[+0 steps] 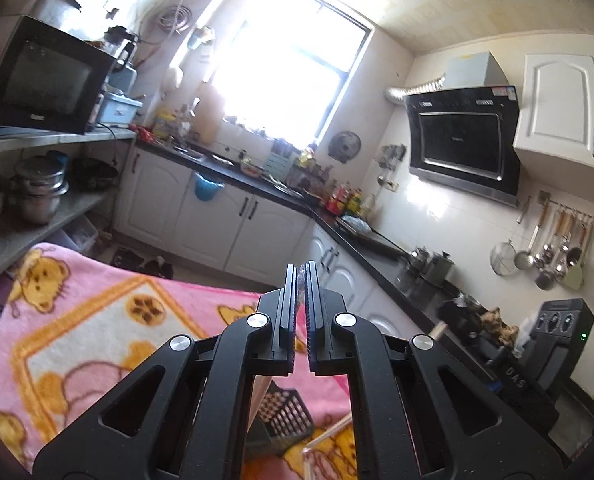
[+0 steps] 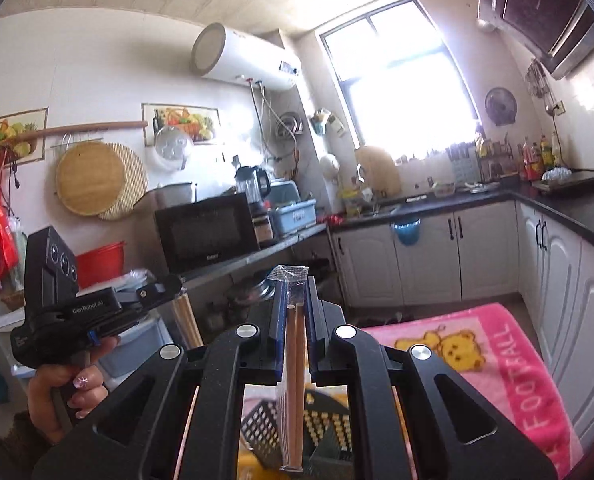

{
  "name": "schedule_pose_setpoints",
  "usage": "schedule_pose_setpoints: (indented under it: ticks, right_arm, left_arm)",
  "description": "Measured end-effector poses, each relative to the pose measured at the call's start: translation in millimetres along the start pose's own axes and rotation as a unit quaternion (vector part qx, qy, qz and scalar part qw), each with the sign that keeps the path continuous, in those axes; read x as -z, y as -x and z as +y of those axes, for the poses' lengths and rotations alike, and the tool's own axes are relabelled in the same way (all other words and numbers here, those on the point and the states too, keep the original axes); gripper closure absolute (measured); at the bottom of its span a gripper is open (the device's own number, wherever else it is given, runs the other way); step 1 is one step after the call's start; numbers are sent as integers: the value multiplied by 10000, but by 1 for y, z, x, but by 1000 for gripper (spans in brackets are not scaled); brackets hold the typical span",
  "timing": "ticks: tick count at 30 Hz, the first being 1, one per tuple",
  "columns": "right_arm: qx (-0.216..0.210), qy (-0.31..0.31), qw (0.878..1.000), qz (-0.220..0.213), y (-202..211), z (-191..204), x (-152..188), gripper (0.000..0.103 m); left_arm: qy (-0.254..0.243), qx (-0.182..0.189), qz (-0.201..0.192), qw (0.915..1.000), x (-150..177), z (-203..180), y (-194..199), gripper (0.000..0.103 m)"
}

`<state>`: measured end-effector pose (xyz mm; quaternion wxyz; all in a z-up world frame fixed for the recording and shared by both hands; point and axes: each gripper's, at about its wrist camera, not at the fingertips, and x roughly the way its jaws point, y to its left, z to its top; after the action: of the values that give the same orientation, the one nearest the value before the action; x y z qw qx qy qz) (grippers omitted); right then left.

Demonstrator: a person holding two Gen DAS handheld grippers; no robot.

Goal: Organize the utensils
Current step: 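Lift the left gripper's chopsticks upright while the right gripper lifts its pair over the caddy, then lower both held chopstick pairs into the green caddy and open both grippers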

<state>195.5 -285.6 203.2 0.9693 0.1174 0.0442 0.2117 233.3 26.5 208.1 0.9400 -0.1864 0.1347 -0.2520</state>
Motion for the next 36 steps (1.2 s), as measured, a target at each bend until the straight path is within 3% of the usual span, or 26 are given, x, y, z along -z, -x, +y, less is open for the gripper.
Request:
schedule_pose_setpoints:
  ticks: [6,22,36]
  right_arm:
    - [324,241,9991,-147,-15,-6,4,94]
    - [568,206,9982,-16,-41,-16,51,94]
    - [686,70,9976,77,-46,-20,76,94]
  left_arm:
    - [237,-75,-87,9997,1,22,-13,101]
    - [499,-142,-230,9984,36,56,-27,101]
    - [517,-189,18,9985,70,64,-35,101]
